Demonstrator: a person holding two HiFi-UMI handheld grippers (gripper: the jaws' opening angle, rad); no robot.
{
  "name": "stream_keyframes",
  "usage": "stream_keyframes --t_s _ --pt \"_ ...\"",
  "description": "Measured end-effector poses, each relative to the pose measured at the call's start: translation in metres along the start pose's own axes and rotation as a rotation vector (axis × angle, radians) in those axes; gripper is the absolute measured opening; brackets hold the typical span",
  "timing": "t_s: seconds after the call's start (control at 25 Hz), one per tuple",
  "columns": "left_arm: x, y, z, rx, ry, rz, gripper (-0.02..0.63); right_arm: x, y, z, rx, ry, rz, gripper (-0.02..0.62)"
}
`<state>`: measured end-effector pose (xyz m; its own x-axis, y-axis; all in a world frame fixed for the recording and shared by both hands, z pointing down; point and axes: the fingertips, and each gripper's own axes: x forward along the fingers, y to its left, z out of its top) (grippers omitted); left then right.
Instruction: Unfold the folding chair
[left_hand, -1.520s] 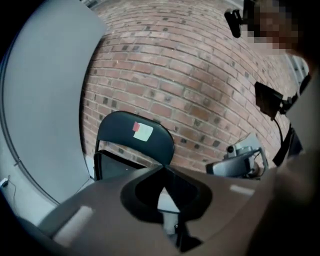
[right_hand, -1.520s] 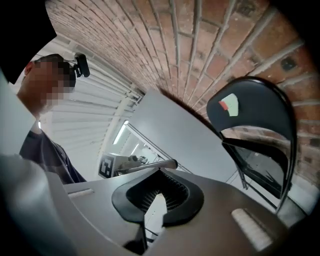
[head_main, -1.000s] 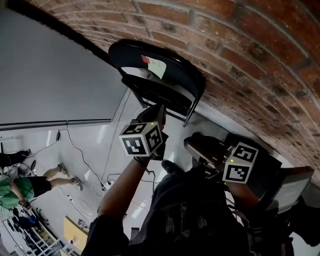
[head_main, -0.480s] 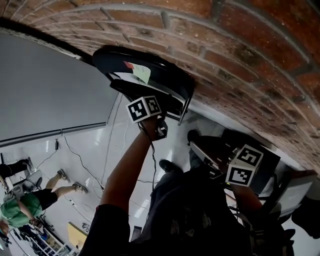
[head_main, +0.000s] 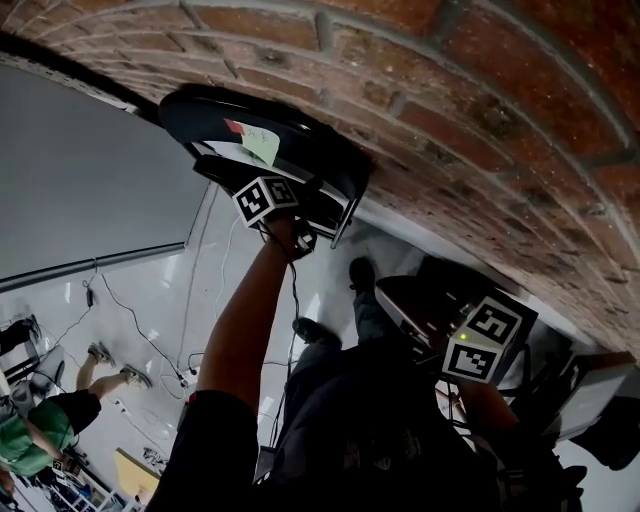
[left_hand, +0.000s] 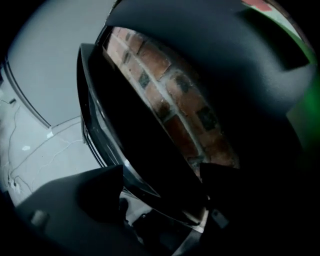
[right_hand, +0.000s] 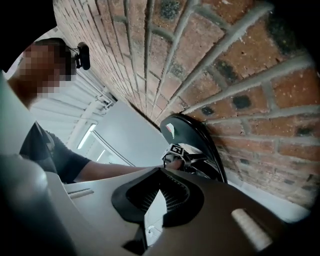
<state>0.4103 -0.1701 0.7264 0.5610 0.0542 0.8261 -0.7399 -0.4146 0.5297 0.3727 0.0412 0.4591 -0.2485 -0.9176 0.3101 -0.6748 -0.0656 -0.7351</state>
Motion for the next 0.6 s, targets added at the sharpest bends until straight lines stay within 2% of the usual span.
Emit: stream_keyframes --t_s 0.16,0.24,0.32,0.4,0.6 --pt "0.009 -0.002 -0.008 -0.098 0.056 -0.063 0.474 -0.005 -0.006 -0.005 -0.053 0.057 -0.035 0.002" --pt "0.010 -0.008 -0.010 -0.137 0.080 -0.101 0.409 -0.003 -0.008 -0.007 -0.082 0.087 -0.040 0.002" --pt "0.008 -0.017 -0.009 -0.112 0.086 -0.127 0.341 0.002 -0.008 -0.008 -0.135 0.124 -0.045 0.002" --pt "0.004 -0.021 -0.005 -0.050 0.068 -0.124 0.289 0.008 -0.010 -0.006 -0.201 0.152 -0.064 0.002" --pt "-0.002 -0.019 -0.004 -0.001 0.062 -0.082 0.276 0.017 -0.023 0.008 -0.332 0.166 -0.146 0.002"
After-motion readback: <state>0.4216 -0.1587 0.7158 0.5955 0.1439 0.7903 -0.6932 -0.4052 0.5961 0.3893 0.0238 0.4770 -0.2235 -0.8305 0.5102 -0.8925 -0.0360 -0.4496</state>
